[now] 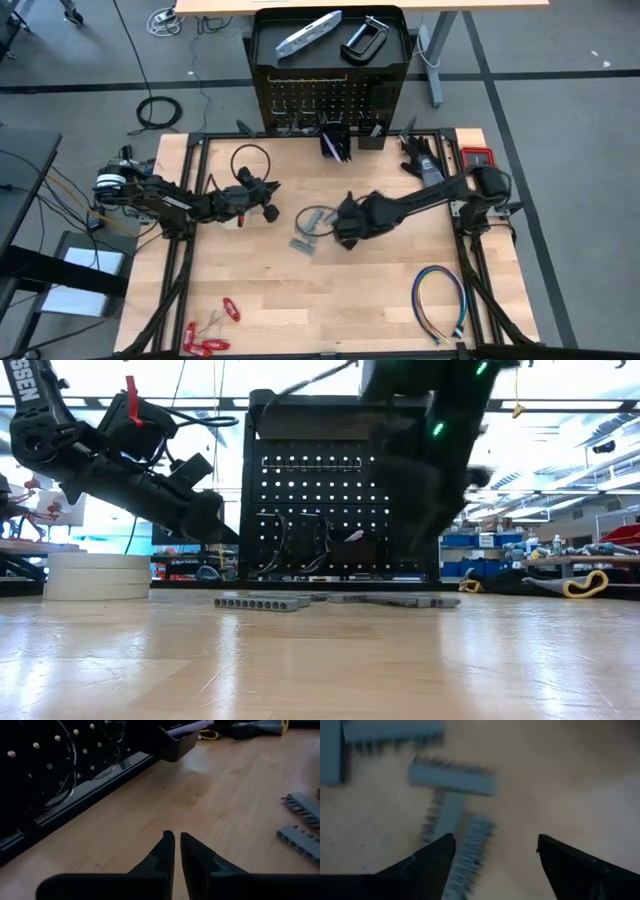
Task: Hang tools onto peg board
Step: Put the gray screwdriver bit set into the right black bin on the peg board
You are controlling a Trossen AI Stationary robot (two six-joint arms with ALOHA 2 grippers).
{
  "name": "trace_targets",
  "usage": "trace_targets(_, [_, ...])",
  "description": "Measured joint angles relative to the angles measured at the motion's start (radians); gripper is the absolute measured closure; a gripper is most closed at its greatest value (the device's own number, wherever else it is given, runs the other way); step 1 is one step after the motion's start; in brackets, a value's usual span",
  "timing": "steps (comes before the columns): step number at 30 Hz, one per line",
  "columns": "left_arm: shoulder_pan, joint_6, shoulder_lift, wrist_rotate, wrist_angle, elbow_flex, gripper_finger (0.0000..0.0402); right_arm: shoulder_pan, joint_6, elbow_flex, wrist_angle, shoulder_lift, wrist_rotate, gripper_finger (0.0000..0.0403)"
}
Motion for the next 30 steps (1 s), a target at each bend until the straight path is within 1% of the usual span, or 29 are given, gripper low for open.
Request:
trace_targets(1, [0.000, -0.008, 0.000, 0.000, -0.001, 0.000, 0.0367, 0.004, 0.019, 0.000, -0.042, -0.023, 0.019, 0.0108])
trace_targets(3, [0.000, -0.013, 0.000, 0.001, 0.002, 0.000, 0.0367, 0.011, 0.056, -0.002, -0.097, -0.042, 0.024, 0.0112])
trace_targets(7, [0.000, -0.014, 0.000, 0.027, 0.009, 0.000, 0.0367, 0.036, 0.092, -0.002, -0.086, -0.047, 0.028, 0.0115])
trace_targets(11, [0.000, -0.014, 0.000, 0.042, 0.016, 0.000, 0.0367, 0.062, 0.131, -0.060, 0.025, -0.010, 0.006, 0.0114])
trace_targets(13, [0.000, -0.014, 0.000, 0.050, 0.023, 0.000, 0.0367, 0.060, 0.196, -0.115, 0.096, -0.010, -0.008, 0.0116])
trace_targets(16, [0.000, -0.014, 0.000, 0.060, 0.022, 0.000, 0.0367, 0.051, 0.235, -0.209, 0.227, -0.010, -0.009, 0.0122])
trace_targets(20, [0.000, -0.013, 0.000, 0.060, 0.022, 0.000, 0.0367, 0.035, 0.205, -0.306, 0.418, -0.012, -0.009, 0.0133])
trace_targets(22, [0.000, -0.013, 0.000, 0.060, 0.023, 0.000, 0.0367, 0.027, 0.174, -0.339, 0.470, -0.017, -0.006, 0.0137])
trace_targets(24, [0.000, -0.013, 0.000, 0.060, 0.025, 0.000, 0.0367, 0.018, 0.157, -0.362, 0.485, -0.019, -0.001, 0.0140])
trace_targets(26, [0.000, -0.013, 0.000, 0.060, 0.024, 0.000, 0.0367, 0.009, 0.140, -0.379, 0.494, -0.019, 0.021, 0.0142])
trace_targets(28, [0.000, -0.014, 0.000, 0.060, 0.024, 0.000, 0.0367, 0.002, 0.112, -0.402, 0.520, -0.018, 0.080, 0.0142])
trace_targets(30, [0.000, -0.014, 0.000, 0.060, 0.022, 0.000, 0.0367, 0.000, 0.078, -0.443, 0.605, -0.017, 0.133, 0.0143])
